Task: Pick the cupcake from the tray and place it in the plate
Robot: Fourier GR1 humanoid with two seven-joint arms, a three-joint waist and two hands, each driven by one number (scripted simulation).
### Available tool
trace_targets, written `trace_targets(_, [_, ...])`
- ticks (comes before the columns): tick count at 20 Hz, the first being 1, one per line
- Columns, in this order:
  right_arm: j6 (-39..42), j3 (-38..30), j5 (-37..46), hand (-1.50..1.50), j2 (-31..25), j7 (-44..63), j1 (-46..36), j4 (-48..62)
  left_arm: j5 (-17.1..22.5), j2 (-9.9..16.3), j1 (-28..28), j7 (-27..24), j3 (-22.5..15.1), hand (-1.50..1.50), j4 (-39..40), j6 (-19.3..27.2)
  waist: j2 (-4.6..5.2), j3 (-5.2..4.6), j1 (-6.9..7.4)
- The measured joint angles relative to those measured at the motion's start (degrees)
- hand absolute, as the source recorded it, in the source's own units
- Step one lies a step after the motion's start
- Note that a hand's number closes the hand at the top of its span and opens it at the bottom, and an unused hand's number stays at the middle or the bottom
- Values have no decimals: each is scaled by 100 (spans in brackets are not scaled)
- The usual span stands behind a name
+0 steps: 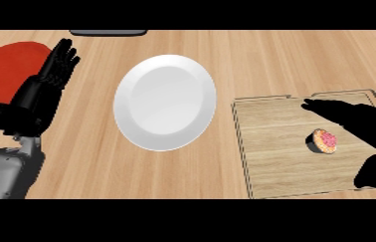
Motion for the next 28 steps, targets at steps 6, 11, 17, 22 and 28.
trace_targets(6, [158,-92,506,-150,287,-335,62,274,-189,-197,26,84,151,0,-47,-142,-5,1,-21])
trace_targets(11, [172,-10,1026,-150,589,-674,-145,880,-376,-377,47,14,234,0,12,-224,-2,1,-13])
trace_targets(17, [-84,54,1727,150,861,-868,-192,1363,-503,-512,-24,170,364,0,-33,-305,-3,2,-15])
trace_targets(22, [-877,-104,1841,150,1258,-1245,-185,1499,-481,-483,67,170,457,0,-151,-429,-16,-19,-18])
trace_targets(28, [-1545,-745,2063,150,1761,330,512,1238,-518,-446,237,164,624,0,-59,-357,-142,-92,-375])
